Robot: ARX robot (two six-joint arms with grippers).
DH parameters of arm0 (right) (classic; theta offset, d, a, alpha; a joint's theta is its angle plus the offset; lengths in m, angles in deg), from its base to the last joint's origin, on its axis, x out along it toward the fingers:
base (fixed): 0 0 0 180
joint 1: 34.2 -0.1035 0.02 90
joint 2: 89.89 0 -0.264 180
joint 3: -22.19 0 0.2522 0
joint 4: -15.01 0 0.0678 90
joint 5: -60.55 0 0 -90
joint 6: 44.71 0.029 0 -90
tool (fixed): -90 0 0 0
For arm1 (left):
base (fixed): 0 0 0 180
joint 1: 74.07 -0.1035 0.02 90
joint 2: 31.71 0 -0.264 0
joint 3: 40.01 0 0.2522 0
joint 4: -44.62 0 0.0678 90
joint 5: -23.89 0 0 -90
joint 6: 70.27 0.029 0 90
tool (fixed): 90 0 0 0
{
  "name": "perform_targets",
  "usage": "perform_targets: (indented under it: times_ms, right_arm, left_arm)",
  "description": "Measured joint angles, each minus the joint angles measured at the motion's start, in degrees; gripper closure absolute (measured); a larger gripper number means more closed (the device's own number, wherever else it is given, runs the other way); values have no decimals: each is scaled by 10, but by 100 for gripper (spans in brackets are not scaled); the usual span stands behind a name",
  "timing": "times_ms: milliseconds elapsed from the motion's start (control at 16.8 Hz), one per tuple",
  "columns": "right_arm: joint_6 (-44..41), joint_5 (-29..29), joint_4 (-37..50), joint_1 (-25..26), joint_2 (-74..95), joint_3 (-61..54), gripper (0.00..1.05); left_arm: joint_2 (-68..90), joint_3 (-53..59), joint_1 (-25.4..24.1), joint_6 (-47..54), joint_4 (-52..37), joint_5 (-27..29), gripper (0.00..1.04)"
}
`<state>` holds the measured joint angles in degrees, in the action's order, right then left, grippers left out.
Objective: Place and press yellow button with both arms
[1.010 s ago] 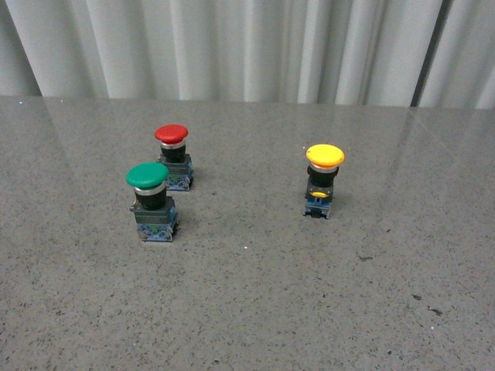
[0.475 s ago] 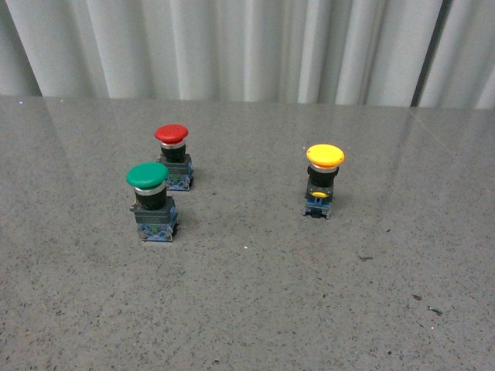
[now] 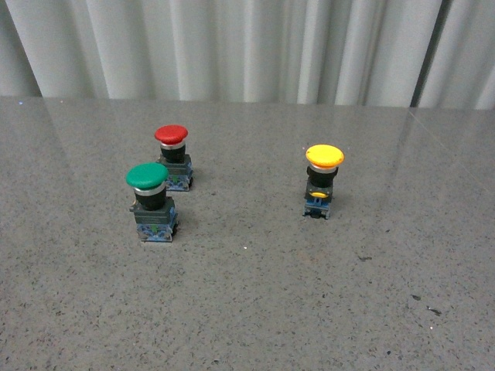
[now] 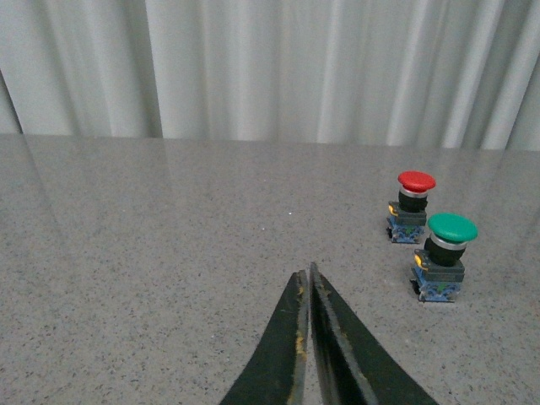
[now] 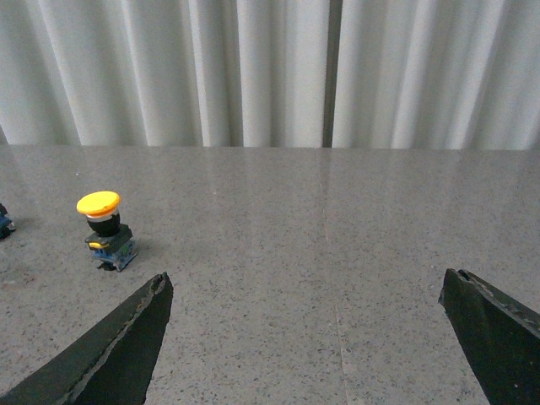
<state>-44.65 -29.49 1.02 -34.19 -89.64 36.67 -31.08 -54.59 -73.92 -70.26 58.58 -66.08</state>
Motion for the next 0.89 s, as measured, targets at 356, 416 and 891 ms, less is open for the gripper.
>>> perform_targets:
  times_ms: [356, 416, 891]
  right_arm:
    - [0, 0, 0, 0, 0, 0, 7]
    - [0, 0, 0, 0, 0, 0, 7]
    - [187, -102, 85, 17, 186, 155, 7]
  left_arm:
    - [0, 0, 0, 0, 0, 0, 28]
    - [0, 0, 0, 0, 0, 0, 6]
    - [0, 0, 0, 0, 0, 0, 7]
